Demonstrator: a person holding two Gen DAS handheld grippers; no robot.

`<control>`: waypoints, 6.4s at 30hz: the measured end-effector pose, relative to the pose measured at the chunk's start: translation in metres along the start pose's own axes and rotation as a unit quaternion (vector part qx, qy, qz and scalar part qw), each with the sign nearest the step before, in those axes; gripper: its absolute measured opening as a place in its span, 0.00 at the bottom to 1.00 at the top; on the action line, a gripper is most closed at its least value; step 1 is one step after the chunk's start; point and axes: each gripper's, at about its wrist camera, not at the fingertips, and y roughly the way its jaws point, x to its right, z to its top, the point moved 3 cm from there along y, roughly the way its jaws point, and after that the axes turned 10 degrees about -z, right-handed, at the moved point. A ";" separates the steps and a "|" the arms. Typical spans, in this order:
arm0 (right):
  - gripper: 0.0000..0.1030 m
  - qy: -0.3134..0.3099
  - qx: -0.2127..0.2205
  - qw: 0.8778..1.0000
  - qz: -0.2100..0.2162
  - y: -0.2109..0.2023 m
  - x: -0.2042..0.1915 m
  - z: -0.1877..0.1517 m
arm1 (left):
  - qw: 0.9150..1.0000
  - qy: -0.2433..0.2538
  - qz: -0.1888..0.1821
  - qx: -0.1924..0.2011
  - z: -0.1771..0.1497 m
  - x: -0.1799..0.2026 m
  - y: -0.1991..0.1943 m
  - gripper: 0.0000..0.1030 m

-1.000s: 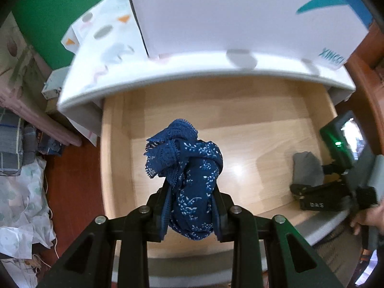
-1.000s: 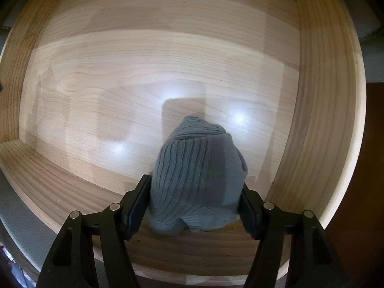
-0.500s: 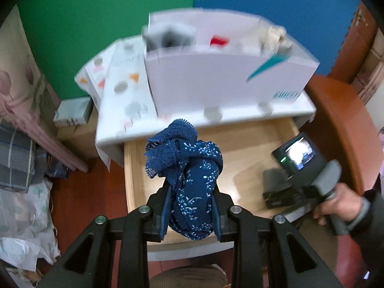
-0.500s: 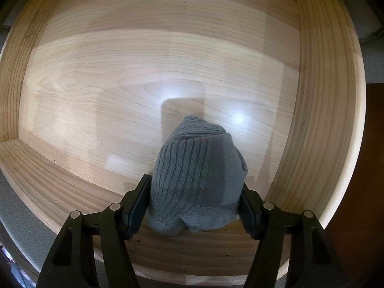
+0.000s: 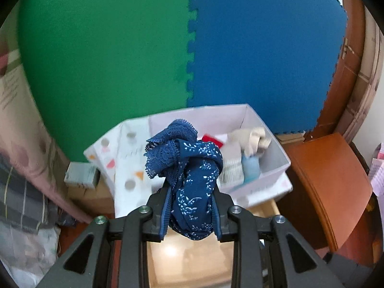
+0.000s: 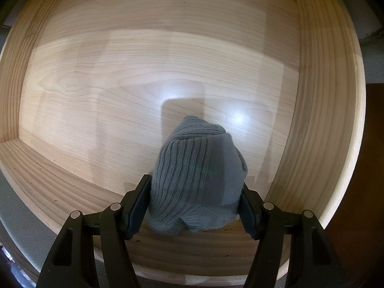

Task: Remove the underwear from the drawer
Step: 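Lift the navy floral underwear up into the white box with the left tool, then open the left tool to release the navy underwear into the box, then move the open left tool back over the empty drawer while the right tool holds the sock, then carry the grey ribbed sock up into the white box with the right tool, then open the right tool to release the sock into the box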

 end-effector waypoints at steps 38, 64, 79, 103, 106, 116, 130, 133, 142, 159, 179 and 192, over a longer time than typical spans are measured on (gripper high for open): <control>0.60 0.003 0.003 1.000 0.001 0.000 0.002 -0.001 | 0.993 -0.036 0.059 -0.095 0.023 -0.017 0.149 0.52; 0.60 0.004 0.002 1.000 -0.006 -0.009 0.005 0.011 | 0.988 -0.062 0.132 -0.055 -0.146 -0.063 0.053 0.52; 0.49 -0.012 0.039 0.999 -0.031 -0.024 -0.004 0.009 | 0.984 -0.101 0.110 -0.098 -0.228 -0.061 0.105 0.52; 0.47 0.047 0.191 0.980 0.001 -0.087 0.023 0.003 | 0.982 -0.119 0.126 -0.079 -0.244 -0.062 0.107 0.52; 0.47 0.059 0.210 0.976 0.014 -0.100 0.024 -0.005 | 0.981 -0.122 0.128 -0.079 -0.245 -0.062 0.106 0.52; 0.47 0.070 0.263 0.962 0.036 -0.139 0.028 -0.028 | 0.981 -0.118 0.133 -0.077 -0.245 -0.062 0.107 0.52; 0.47 0.074 0.346 0.934 0.040 -0.233 0.056 -0.051 | 0.982 -0.114 0.137 -0.068 -0.244 -0.061 0.103 0.52; 0.47 0.080 0.360 0.929 0.038 -0.249 0.060 -0.051 | 0.981 -0.114 0.140 -0.067 -0.244 -0.061 0.103 0.52; 0.47 0.090 0.401 0.911 0.035 -0.301 0.065 -0.025 | 0.981 -0.117 0.144 -0.064 -0.245 -0.062 0.101 0.52; 0.49 0.098 0.402 0.910 0.011 -0.351 0.060 0.068 | 0.980 -0.120 0.146 -0.065 -0.246 -0.064 0.101 0.52; 0.52 0.066 0.359 0.931 -0.007 -0.321 0.011 0.120 | 0.981 -0.130 0.135 -0.056 -0.245 -0.067 0.096 0.52; 0.69 0.059 0.386 0.921 0.001 -0.331 0.005 0.115 | 0.981 -0.131 0.132 -0.054 -0.244 -0.065 0.097 0.52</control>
